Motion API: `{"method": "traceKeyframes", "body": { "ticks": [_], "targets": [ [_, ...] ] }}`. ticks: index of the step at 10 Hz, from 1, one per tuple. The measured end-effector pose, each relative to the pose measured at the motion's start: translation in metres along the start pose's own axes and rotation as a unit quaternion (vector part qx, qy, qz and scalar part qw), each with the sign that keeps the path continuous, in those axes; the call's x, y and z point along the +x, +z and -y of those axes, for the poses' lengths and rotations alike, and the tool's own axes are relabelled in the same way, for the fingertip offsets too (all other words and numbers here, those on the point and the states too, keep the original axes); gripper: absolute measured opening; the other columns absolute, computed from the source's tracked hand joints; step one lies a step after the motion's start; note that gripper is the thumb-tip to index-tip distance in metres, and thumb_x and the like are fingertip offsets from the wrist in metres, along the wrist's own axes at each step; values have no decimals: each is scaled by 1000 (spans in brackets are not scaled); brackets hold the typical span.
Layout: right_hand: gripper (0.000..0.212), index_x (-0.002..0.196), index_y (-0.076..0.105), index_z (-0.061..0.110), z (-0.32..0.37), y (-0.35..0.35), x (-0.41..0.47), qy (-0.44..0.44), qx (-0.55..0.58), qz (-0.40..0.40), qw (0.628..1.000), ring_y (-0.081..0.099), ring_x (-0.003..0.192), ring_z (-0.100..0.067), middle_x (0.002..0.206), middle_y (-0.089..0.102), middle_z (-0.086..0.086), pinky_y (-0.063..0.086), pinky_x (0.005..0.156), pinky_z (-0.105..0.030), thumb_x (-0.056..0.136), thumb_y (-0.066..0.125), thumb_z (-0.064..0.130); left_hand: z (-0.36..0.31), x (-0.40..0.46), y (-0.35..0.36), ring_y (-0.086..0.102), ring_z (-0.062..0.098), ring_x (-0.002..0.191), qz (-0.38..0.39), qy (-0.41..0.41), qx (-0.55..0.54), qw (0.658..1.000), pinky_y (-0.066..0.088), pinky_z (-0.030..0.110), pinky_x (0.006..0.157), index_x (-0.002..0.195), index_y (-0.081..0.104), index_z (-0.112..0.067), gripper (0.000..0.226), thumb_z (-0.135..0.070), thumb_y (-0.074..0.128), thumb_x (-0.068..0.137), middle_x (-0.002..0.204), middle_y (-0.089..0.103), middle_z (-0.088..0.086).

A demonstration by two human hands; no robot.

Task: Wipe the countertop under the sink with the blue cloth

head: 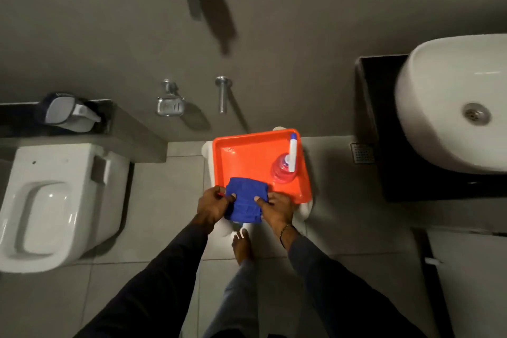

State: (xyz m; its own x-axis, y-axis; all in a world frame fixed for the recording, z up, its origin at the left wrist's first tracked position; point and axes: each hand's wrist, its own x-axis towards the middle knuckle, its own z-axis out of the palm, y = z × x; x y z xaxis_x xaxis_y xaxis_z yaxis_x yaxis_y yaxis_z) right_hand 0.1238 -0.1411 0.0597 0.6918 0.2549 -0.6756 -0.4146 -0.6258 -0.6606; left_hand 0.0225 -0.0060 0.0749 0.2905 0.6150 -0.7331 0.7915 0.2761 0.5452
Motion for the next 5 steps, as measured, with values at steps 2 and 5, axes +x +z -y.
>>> {"method": "traceKeyframes", "body": {
  "ticks": [2, 5],
  "targets": [
    [27, 68, 64, 3, 12, 54, 49, 2, 4, -46, 999, 56, 68, -23, 71, 63, -15, 40, 61, -27, 90, 75, 15, -33, 72, -24, 73, 36, 107, 17, 107, 195, 975, 59, 47, 97, 114, 72, -7, 35, -35, 69, 93, 114, 77, 15],
    [13, 79, 70, -2, -6, 65, 70, 100, 43, 12, 994, 62, 77, -31, 83, 63, -18, 57, 77, -43, 88, 61, -5, -44, 116, -12, 64, 38, 125, 44, 143, 423, 894, 53, 44, 102, 132, 64, -10, 45, -38, 61, 96, 134, 68, 16]
  ]
}}
